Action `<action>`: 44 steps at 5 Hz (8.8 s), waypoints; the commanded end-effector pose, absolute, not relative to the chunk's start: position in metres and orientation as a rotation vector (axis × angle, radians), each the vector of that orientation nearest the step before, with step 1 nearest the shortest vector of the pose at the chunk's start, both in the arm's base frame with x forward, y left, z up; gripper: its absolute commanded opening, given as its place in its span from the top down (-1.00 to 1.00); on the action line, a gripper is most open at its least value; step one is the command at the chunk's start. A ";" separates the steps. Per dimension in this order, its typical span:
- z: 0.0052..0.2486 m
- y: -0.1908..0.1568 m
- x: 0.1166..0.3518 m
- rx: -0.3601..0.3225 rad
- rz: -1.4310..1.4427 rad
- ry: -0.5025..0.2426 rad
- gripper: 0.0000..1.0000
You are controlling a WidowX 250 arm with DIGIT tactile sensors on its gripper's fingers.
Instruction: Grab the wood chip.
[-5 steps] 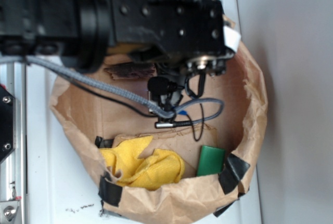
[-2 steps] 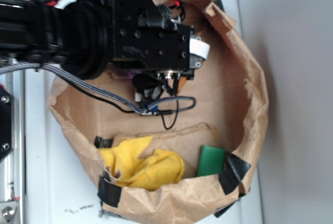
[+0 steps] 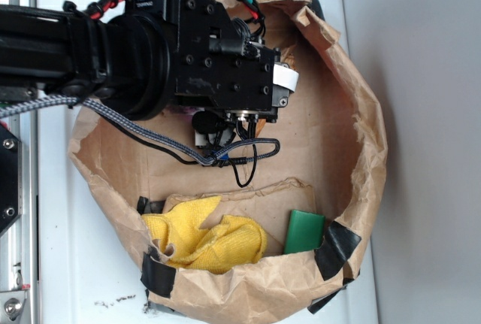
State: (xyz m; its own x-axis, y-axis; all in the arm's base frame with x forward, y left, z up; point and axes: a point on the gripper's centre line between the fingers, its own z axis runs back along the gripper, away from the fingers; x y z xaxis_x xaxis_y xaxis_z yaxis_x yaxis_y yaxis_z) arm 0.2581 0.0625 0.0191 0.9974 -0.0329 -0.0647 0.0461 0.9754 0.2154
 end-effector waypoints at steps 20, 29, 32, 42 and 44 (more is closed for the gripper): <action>0.048 0.075 0.243 -0.010 -0.129 0.106 -1.00; 0.031 0.071 0.260 0.035 -0.121 0.088 -1.00; 0.013 0.064 0.245 0.067 -0.156 0.147 -1.00; 0.112 0.069 0.250 -0.160 -0.055 0.109 1.00; 0.131 0.059 0.252 -0.157 0.007 0.124 1.00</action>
State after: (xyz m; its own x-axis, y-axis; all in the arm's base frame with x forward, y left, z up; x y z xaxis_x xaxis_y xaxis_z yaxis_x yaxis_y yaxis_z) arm 0.2472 0.0553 0.1143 0.9819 0.0067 -0.1893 -0.0368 0.9871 -0.1558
